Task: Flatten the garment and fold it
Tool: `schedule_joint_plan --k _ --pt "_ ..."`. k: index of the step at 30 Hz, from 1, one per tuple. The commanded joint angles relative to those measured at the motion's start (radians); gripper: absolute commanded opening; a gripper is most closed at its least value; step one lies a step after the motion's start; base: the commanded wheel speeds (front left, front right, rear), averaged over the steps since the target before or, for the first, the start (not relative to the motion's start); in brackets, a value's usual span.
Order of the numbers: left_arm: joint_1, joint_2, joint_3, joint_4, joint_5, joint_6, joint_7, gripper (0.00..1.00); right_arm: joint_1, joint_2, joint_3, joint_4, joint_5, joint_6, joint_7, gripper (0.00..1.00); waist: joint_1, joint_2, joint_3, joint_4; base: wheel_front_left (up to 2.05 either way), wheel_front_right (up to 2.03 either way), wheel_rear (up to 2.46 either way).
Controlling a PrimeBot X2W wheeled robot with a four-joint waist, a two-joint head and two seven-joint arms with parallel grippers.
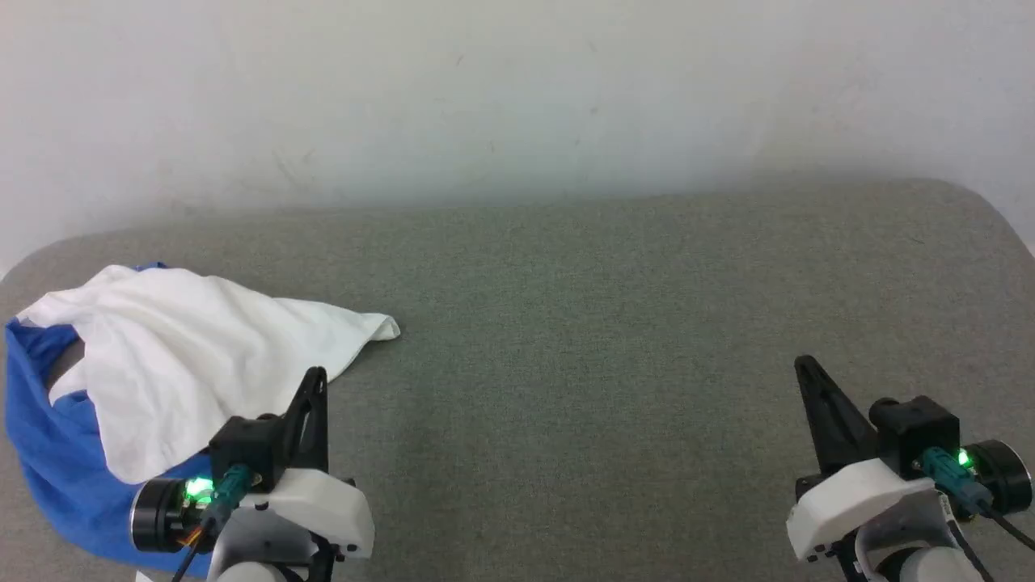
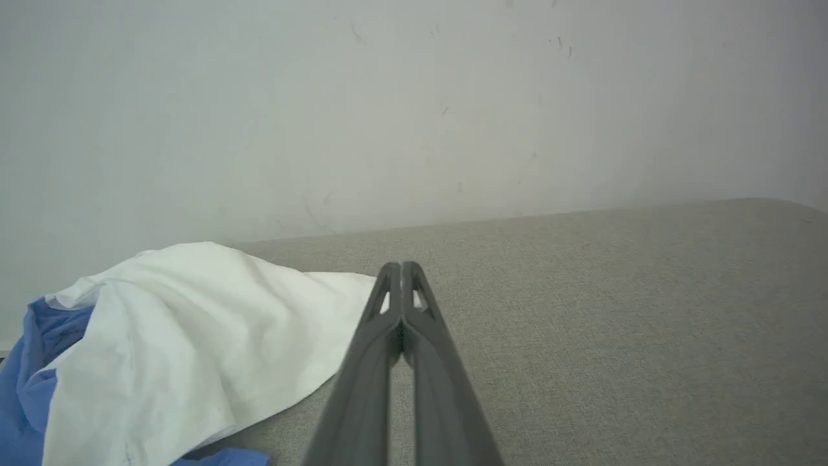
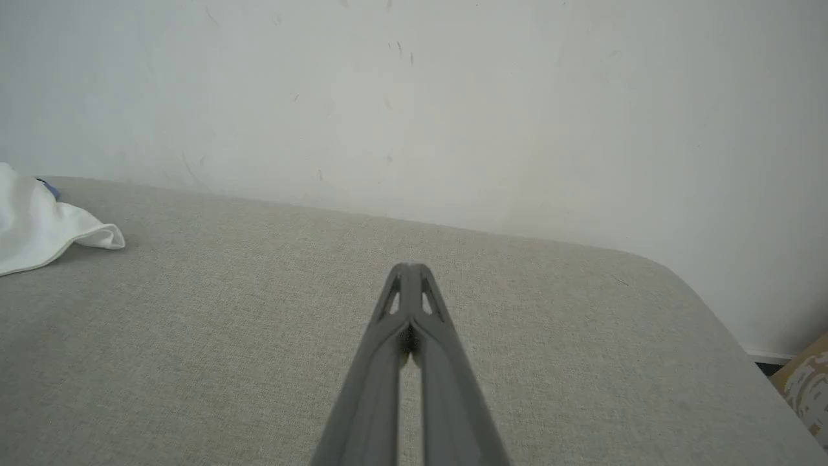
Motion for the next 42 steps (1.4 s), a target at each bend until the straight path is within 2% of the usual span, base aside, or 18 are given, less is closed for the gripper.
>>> schedule_joint_plan --k 1,37,38,42 --pt "0.003 -0.004 0.004 -0.005 0.006 0.007 0.0 0.0 -0.015 0.004 -0.002 -0.002 0.007 -0.001 0.001 0.0 0.0 0.0 0.0 0.0 0.0 0.0 0.0" --pt "0.003 -0.004 0.004 -0.005 0.006 0.007 0.0 0.0 -0.015 0.004 -0.002 -0.002 0.007 -0.001 0.001 0.0 0.0 0.0 0.0 0.0 0.0 0.0 0.0" --pt "0.0 0.0 0.0 0.0 0.0 0.0 0.0 1.0 0.0 0.0 0.0 0.0 0.0 0.0 0.0 1.0 0.0 0.0 0.0 0.0 0.0 0.0 0.0" --pt "-0.001 0.001 -0.002 0.003 -0.002 -0.001 -0.002 1.0 0.001 -0.001 0.0 0.002 0.002 0.0 -0.002 1.0 0.0 0.0 0.0 0.0 0.0 0.0 0.0"
